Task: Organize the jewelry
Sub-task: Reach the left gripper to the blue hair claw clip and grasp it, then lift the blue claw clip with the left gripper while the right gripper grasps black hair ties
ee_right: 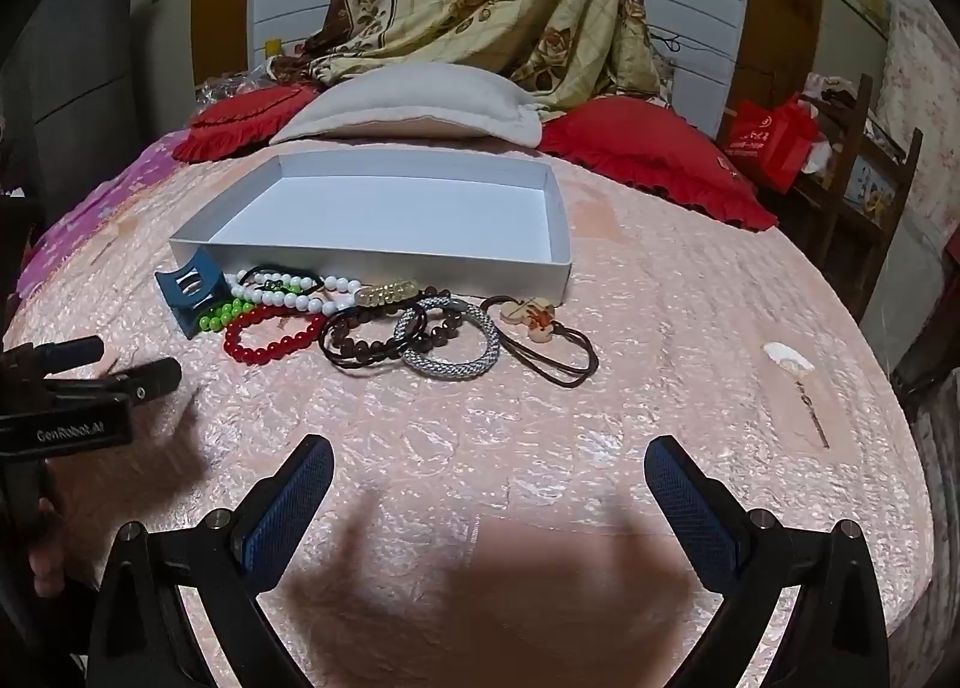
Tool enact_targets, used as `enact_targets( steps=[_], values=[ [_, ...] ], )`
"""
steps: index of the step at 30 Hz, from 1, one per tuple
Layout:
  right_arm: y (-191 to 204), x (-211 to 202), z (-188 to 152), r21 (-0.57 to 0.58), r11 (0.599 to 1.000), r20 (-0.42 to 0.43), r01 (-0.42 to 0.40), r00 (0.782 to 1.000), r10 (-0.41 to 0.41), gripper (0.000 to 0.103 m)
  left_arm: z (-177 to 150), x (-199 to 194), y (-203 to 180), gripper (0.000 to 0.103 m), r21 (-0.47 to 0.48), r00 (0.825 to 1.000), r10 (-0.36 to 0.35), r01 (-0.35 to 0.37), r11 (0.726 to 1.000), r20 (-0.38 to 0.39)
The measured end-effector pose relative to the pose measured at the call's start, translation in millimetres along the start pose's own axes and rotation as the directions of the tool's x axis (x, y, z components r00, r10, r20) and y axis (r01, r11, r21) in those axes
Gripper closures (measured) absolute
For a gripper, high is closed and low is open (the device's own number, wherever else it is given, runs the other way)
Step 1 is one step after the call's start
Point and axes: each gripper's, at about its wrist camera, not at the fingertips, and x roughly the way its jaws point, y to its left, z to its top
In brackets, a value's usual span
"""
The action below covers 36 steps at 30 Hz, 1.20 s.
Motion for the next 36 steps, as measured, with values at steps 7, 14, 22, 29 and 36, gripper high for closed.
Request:
enact_targets(
  steps=[7, 14, 22, 29, 36],
  values=[
    [1.3, 0.9, 2.2, 0.010, 1.000, 0.007, -0.007, 1.000, 0.007, 0.000, 7.2, 5.0, 24.4, 0.001, -0.064, 0.992, -0.081, 0.075, 0.995, -0.100],
    [-1.8, 1.9, 3.7, 0.032, 0.999, 0.007, -0.028, 1.000, 0.028, 0.000, 31.1, 9.3, 14.2, 0.001, 0.062, 0.989, -0.097, 0.105, 0.993, -0.110],
    [-6.5, 0.6, 5.5, 0.048, 0.998, 0.017, -0.028, 0.999, 0.027, 0.000, 48.9, 26.8, 18.9, 0.007, 0.142, 0.990, -0.113, 0.124, 0.982, -0.084],
    [-19.4, 7.2, 4.4, 0.085, 0.996, -0.013, 0.003, 1.000, -0.002, 0.000, 55.7, 42.2, 26.1, 0.034, 0.057, 0.982, -0.158, 0.165, 0.985, -0.106],
    [-47.6, 11.2, 2.3, 0.154, 0.988, -0.037, 0.031, 0.999, -0.025, 0.000, 50.1, 16.6, 28.4, 0.036, 0.056, 0.980, -0.187, 0.190, 0.980, -0.062]
  ],
)
